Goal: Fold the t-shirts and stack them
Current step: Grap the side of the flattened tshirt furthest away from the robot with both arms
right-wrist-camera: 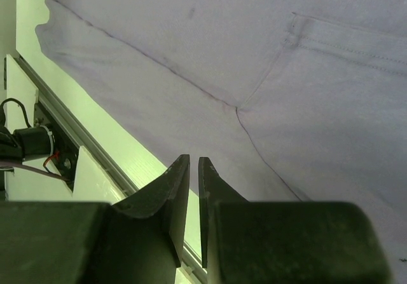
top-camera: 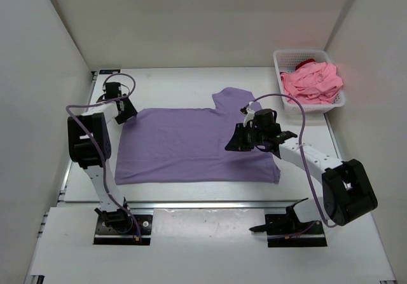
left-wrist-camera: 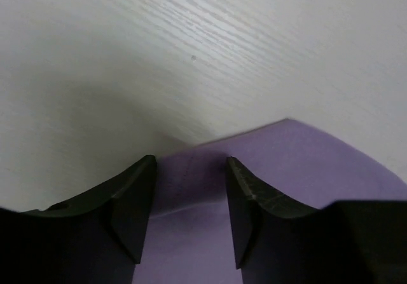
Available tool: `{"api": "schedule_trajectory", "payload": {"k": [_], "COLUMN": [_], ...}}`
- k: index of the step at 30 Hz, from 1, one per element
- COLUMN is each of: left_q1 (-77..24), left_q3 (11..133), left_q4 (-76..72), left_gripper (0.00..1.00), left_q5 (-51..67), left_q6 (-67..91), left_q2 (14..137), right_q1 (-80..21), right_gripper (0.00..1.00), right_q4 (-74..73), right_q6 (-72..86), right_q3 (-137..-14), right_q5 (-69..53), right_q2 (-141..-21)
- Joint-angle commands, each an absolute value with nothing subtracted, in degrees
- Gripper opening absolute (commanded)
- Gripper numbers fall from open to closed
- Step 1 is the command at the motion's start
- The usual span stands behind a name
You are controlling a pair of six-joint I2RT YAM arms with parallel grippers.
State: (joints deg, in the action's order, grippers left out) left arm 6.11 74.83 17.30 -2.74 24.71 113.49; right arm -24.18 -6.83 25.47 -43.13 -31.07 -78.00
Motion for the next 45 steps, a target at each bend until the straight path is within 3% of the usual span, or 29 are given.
{"api": "schedule_trajectory", "payload": {"k": [1, 7, 10, 17, 21, 23, 30, 32, 33, 35, 39, 45], "left_q1": [6.51, 4.66, 4.49, -2.27, -2.12, -0.45, 4.04, 5.44, 4.93, 3.7, 0.97, 2.99], "left_q3": [74.27, 71.37, 64.71, 54.5, 48.61, 48.42, 54.48, 56.86, 58.87, 57.41, 47.47, 44.3], "left_q4": [19.33, 20.31, 16.62, 10.82, 9.05, 8.88, 9.57, 11.32, 13.86, 16.51, 13.2, 12.57], "left_gripper": [0.56, 0.09, 0.0, 0.03, 0.51, 0.68, 0.62, 0.47, 0.34, 0.26, 0.26, 0.37], "left_q5": [-1.15, -1.84, -1.41, -6.4, -7.49, -6.86, -3.97, -0.47, 1.91, 2.46, 0.44, 1.14], "left_q6": [23.91, 22.59, 25.22, 26.28, 27.06, 27.25, 27.95, 28.56, 28.04, 27.34, 30.13, 32.43], "left_q2": [111.97, 109.88, 103.39, 83.53, 75.68, 75.32, 86.11, 90.06, 91.74, 90.98, 81.67, 82.17], "right_q1": [-23.82, -23.82, -23.47, -24.7, -24.7, -24.87, -24.52, -24.35, -24.17, -23.82, -22.59, -23.38], "right_gripper": [0.1, 0.1, 0.1, 0.11, 0.11, 0.11, 0.11, 0.11, 0.1, 0.11, 0.11, 0.11], "right_q4": [-4.75, -4.31, -4.22, -2.73, -2.73, -2.81, -3.16, -4.04, -4.39, -3.78, -2.37, -2.55], "right_q6": [25.49, 25.75, 25.75, 26.8, 26.46, 26.46, 26.37, 26.02, 25.75, 26.01, 26.81, 26.54], "right_q3": [-42.28, -42.19, -42.19, -41.13, -40.95, -40.78, -40.87, -40.87, -40.87, -40.52, -39.46, -39.99], "right_q5": [-32.17, -32.26, -32.17, -32.87, -32.78, -33.31, -32.87, -32.7, -32.35, -32.26, -33.84, -33.84], "right_q2": [-75.85, -74.97, -74.79, -74.88, -75.23, -74.97, -73.92, -73.92, -73.83, -73.04, -73.22, -73.83]}}
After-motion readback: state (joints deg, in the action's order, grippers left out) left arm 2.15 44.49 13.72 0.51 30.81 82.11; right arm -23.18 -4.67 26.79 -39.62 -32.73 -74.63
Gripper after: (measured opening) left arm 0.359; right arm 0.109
